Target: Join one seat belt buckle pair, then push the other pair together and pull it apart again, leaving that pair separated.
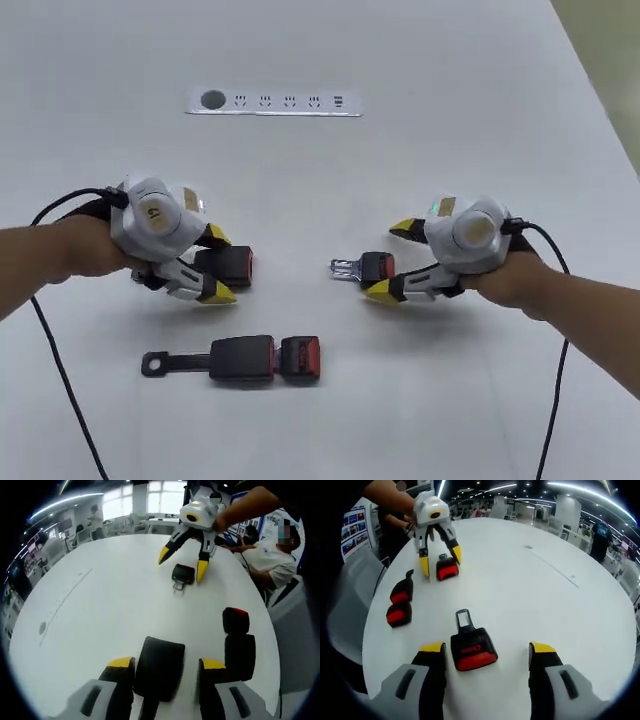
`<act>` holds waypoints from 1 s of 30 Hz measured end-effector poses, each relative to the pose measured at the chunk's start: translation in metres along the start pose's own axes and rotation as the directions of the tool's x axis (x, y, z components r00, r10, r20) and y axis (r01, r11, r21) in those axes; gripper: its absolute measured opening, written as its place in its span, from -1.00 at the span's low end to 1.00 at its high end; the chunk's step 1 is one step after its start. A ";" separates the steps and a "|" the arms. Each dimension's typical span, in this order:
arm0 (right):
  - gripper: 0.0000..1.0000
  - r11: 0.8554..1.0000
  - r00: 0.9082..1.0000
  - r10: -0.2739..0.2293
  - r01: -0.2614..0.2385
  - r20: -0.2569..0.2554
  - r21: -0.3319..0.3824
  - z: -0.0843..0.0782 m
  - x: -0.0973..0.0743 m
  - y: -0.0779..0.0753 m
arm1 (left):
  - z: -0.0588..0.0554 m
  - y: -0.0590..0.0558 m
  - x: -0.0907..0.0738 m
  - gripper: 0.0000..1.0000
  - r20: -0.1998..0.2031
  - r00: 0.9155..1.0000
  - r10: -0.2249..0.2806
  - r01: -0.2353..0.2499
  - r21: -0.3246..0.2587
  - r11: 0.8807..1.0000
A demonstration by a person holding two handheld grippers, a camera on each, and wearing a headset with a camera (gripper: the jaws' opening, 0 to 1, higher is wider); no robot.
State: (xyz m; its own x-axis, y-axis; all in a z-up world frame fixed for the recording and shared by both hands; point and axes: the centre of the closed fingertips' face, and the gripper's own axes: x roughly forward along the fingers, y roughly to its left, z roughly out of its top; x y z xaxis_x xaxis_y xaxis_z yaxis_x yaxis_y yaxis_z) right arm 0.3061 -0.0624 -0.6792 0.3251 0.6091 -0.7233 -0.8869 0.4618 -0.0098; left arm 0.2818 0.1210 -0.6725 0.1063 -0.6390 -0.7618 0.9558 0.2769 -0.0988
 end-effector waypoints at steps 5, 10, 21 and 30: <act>0.55 0.994 0.996 -0.073 0.069 0.042 0.089 0.004 -0.003 -0.005 | -0.006 0.012 -0.009 0.32 0.034 0.993 0.115 -0.111 -0.090 0.990; 0.59 0.978 0.985 -0.158 0.147 0.068 0.150 0.008 -0.014 -0.007 | -0.004 0.008 -0.023 0.80 0.053 0.983 0.178 -0.171 -0.119 0.978; 0.68 0.915 0.943 -0.306 0.252 0.135 0.315 0.020 -0.035 0.004 | -0.002 0.001 -0.055 0.97 0.128 0.933 0.337 -0.283 -0.318 0.905; 0.75 0.889 0.917 -0.363 0.290 0.162 0.353 0.023 -0.046 0.020 | -0.009 -0.016 -0.080 1.00 0.167 0.893 0.417 -0.329 -0.389 0.861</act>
State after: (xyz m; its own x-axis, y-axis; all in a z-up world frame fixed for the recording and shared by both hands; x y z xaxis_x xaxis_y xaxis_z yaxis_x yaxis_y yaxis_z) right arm 0.2811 -0.0664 -0.6302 0.6738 0.4956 -0.5481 -0.5787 0.8151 0.0256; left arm 0.2550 0.1741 -0.6161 0.5392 -0.5754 -0.6149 0.6811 0.7274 -0.0834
